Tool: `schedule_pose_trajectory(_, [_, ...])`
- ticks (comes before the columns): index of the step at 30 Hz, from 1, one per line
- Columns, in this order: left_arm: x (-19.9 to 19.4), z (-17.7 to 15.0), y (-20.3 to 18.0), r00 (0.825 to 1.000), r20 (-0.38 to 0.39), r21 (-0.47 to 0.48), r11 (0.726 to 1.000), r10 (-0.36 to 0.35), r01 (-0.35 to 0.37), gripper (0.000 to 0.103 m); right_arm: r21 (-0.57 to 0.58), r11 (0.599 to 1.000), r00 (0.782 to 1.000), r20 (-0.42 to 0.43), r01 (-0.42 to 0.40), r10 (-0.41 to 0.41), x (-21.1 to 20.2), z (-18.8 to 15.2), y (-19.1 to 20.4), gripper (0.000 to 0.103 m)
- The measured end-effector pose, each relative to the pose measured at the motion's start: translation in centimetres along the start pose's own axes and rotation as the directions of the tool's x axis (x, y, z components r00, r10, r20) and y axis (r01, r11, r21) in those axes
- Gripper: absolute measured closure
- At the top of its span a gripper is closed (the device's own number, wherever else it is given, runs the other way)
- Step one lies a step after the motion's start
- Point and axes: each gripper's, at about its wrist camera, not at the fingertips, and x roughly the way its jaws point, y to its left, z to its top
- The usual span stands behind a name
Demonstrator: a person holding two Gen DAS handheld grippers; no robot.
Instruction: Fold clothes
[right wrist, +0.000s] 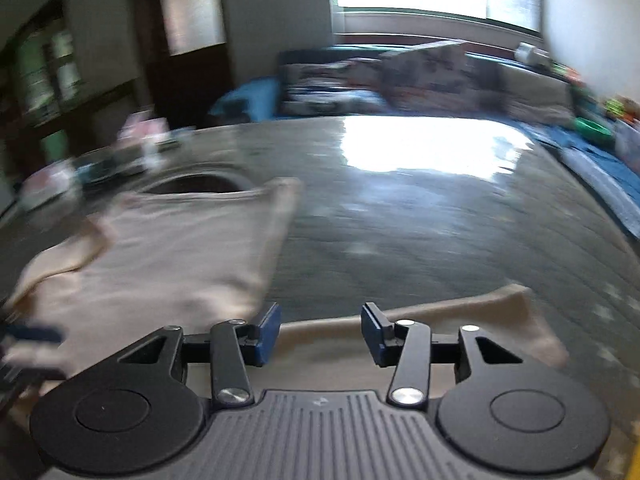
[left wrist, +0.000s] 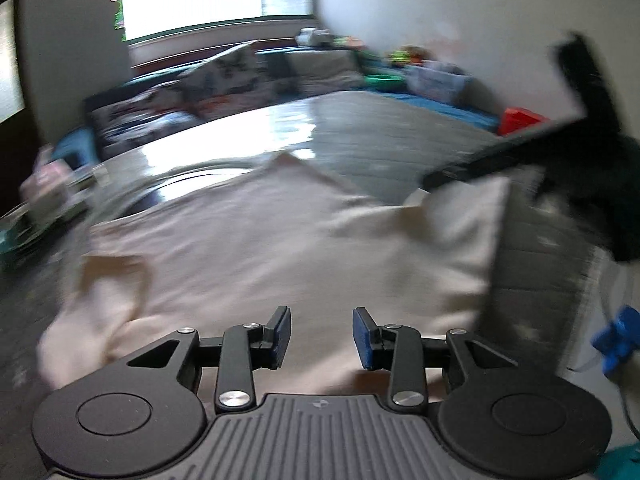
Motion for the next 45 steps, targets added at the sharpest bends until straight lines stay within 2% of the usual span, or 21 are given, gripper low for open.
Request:
schedule_pose_trajectory(4, [0.5,-0.2,3.6,0.991,-0.022,-0.093,0.986,0.134,-0.136,0.066,-0.105,0.989,0.994,-0.016,-0.108,0.107,0.4,0.2,4.5,0.050])
schedule_pose_trajectory(7, [0.8,-0.2,6.4,0.988,-0.044,-0.181,0.971,0.151,-0.157,0.066,-0.153,0.975,0.987,-0.038,-0.162,0.158,1.0,-0.1,7.3,0.048])
schedule_pose_trajectory(10, [1.3,-0.1,8.2,0.992,-0.062,-0.252,0.960,0.113,-0.125,0.066,-0.177,0.966,0.982,-0.066,-0.188,0.179,1.9,-0.6,9.0,0.047])
schedule_pose_trajectory(14, [2.5,0.4,8.8,0.994,-0.051,-0.287,0.952,0.101,-0.111,0.066,-0.183,0.964,0.978,-0.105,-0.195,0.178,3.2,-1.5,9.6,0.047])
schedule_pose_trajectory(17, [3.9,0.9,9.0,0.990,-0.065,-0.311,0.940,0.125,-0.139,0.066,-0.193,0.961,0.979,-0.102,-0.196,0.179,3.3,-1.9,9.8,0.042])
schedule_pose_trajectory(22, [5.2,1.4,9.8,0.972,-0.057,-0.332,0.913,0.230,-0.235,0.068,-0.198,0.959,0.977,-0.108,-0.203,0.185,3.3,-1.9,9.7,0.040])
schedule_pose_trajectory(27, [5.8,1.6,9.2,0.944,-0.049,-0.252,0.911,0.326,-0.327,0.068,-0.189,0.958,0.975,-0.103,-0.215,0.198,3.5,-1.8,9.5,0.037])
schedule_pose_trajectory(30, [5.6,1.6,8.8,0.935,-0.038,-0.234,0.906,0.353,-0.352,0.070,-0.194,0.956,0.974,-0.096,-0.220,0.205,3.5,-2.0,9.6,0.034])
schedule_pose_trajectory(32, [5.5,1.6,8.4,0.929,-0.031,-0.205,0.907,0.370,-0.368,0.076,-0.201,0.954,0.974,-0.093,-0.224,0.209,3.5,-2.1,9.6,0.033])
schedule_pose_trajectory(37, [5.4,1.3,7.1,0.917,-0.018,-0.111,0.910,0.399,-0.398,0.076,-0.192,0.949,0.967,-0.091,-0.251,0.238,3.7,-2.0,9.2,0.029])
schedule_pose_trajectory(45, [6.0,1.7,5.0,0.876,-0.020,0.002,0.876,0.483,-0.483,0.074,-0.181,0.934,0.952,-0.077,-0.307,0.297,3.9,-2.2,8.4,0.024])
